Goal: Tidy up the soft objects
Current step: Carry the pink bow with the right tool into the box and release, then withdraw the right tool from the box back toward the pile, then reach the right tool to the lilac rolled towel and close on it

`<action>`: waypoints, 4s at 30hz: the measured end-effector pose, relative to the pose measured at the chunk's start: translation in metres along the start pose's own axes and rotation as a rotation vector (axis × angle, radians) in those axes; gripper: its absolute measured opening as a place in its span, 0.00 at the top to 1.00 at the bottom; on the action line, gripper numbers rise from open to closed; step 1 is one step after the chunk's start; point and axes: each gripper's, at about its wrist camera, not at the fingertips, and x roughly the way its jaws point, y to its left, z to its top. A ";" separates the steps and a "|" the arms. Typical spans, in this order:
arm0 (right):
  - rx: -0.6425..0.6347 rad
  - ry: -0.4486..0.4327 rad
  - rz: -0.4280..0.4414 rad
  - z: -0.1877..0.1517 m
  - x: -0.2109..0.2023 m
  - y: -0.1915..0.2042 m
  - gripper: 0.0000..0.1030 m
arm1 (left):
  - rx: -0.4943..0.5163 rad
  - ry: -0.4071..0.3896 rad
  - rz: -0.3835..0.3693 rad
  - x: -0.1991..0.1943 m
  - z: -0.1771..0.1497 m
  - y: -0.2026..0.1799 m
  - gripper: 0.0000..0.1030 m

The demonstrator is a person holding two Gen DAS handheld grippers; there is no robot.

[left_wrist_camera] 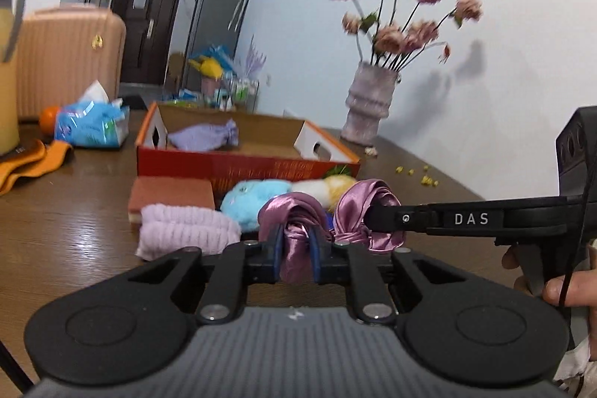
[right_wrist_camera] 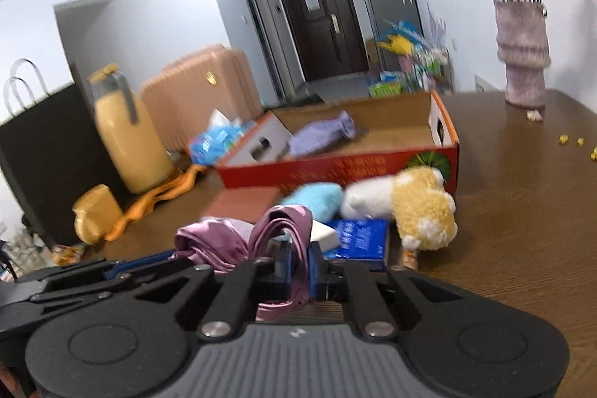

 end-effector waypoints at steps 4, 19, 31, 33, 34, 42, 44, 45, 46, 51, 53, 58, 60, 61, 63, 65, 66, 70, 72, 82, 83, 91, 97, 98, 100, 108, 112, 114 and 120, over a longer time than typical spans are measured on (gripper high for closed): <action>-0.011 -0.053 0.025 -0.005 -0.034 0.016 0.92 | 0.014 -0.042 0.000 -0.035 -0.001 -0.012 0.85; -0.023 -0.101 0.035 -0.014 -0.060 0.034 0.92 | 0.032 -0.100 0.002 -0.061 0.004 -0.020 0.85; -0.043 -0.070 -0.014 0.073 0.032 -0.020 0.92 | 0.081 -0.081 -0.016 0.069 0.089 0.004 0.85; -0.063 -0.059 -0.045 0.107 0.062 -0.037 0.92 | 0.069 -0.060 -0.027 0.108 0.114 0.009 0.85; -0.068 -0.051 -0.060 0.123 0.078 -0.045 0.92 | 0.055 -0.043 -0.030 0.129 0.127 0.012 0.85; -0.089 0.075 -0.241 0.212 0.216 -0.115 0.92 | -0.066 0.123 -0.038 0.296 0.180 0.038 0.85; -0.065 0.117 -0.264 0.219 0.245 -0.130 0.92 | -0.068 0.167 -0.005 0.330 0.180 0.041 0.85; -0.042 0.136 -0.259 0.222 0.258 -0.138 0.92 | -0.064 0.194 0.013 0.344 0.179 0.041 0.85; -0.009 0.160 -0.253 0.224 0.272 -0.147 0.92 | -0.051 0.227 0.017 0.361 0.177 0.041 0.85; -0.013 0.195 -0.356 0.227 0.302 -0.160 0.82 | -0.099 0.268 0.035 0.390 0.168 0.056 0.67; 0.001 0.201 -0.349 0.228 0.300 -0.162 0.74 | -0.116 0.266 0.033 0.383 0.166 0.063 0.54; -0.004 0.152 -0.351 0.239 0.272 -0.157 0.73 | -0.039 0.233 0.068 0.348 0.181 0.065 0.41; -0.012 0.128 -0.343 0.246 0.251 -0.153 0.71 | -0.005 0.229 0.089 0.321 0.190 0.065 0.18; -0.021 0.110 -0.338 0.248 0.238 -0.149 0.66 | 0.011 0.212 0.103 0.306 0.193 0.066 0.17; -0.063 0.064 -0.325 0.247 0.200 -0.136 0.50 | 0.077 0.160 0.134 0.267 0.198 0.069 0.16; -0.122 0.017 -0.329 0.241 0.163 -0.122 0.37 | 0.131 0.111 0.183 0.231 0.203 0.070 0.12; -0.152 -0.004 -0.332 0.238 0.146 -0.114 0.36 | 0.148 0.081 0.202 0.213 0.205 0.071 0.06; -0.180 -0.112 -0.288 0.213 0.069 -0.088 0.14 | 0.176 -0.033 0.246 0.131 0.200 0.071 0.00; -0.183 -0.159 -0.262 0.197 0.037 -0.078 0.13 | 0.162 -0.075 0.257 0.098 0.192 0.070 0.00; -0.208 -0.354 -0.221 0.084 -0.089 -0.014 0.00 | 0.245 -0.224 0.345 -0.035 0.081 0.045 0.00; -0.217 -0.346 -0.216 0.071 -0.095 -0.009 0.00 | 0.238 -0.242 0.352 -0.047 0.068 0.041 0.00; -0.196 -0.322 -0.257 -0.035 -0.131 0.024 0.00 | 0.207 -0.253 0.361 -0.107 -0.008 0.019 0.00; -0.196 -0.260 -0.248 -0.081 -0.141 0.027 0.00 | 0.185 -0.223 0.410 -0.122 -0.049 0.020 0.00; -0.195 -0.252 -0.243 -0.085 -0.140 0.026 0.00 | 0.168 -0.207 0.397 -0.121 -0.051 0.021 0.00; -0.187 -0.244 -0.248 -0.091 -0.136 0.027 0.00 | 0.143 -0.191 0.364 -0.122 -0.056 0.023 0.00; -0.148 -0.209 -0.188 -0.100 -0.110 0.036 0.00 | 0.139 -0.140 0.334 -0.109 -0.062 0.026 0.00; -0.161 -0.164 -0.186 -0.095 -0.094 0.040 0.00 | 0.139 -0.117 0.342 -0.097 -0.058 0.031 0.00; -0.135 -0.157 -0.174 -0.092 -0.087 0.037 0.00 | 0.136 -0.101 0.340 -0.089 -0.057 0.034 0.00; -0.078 -0.139 -0.163 -0.083 -0.064 0.027 0.08 | 0.095 -0.045 0.324 -0.061 -0.050 0.050 0.00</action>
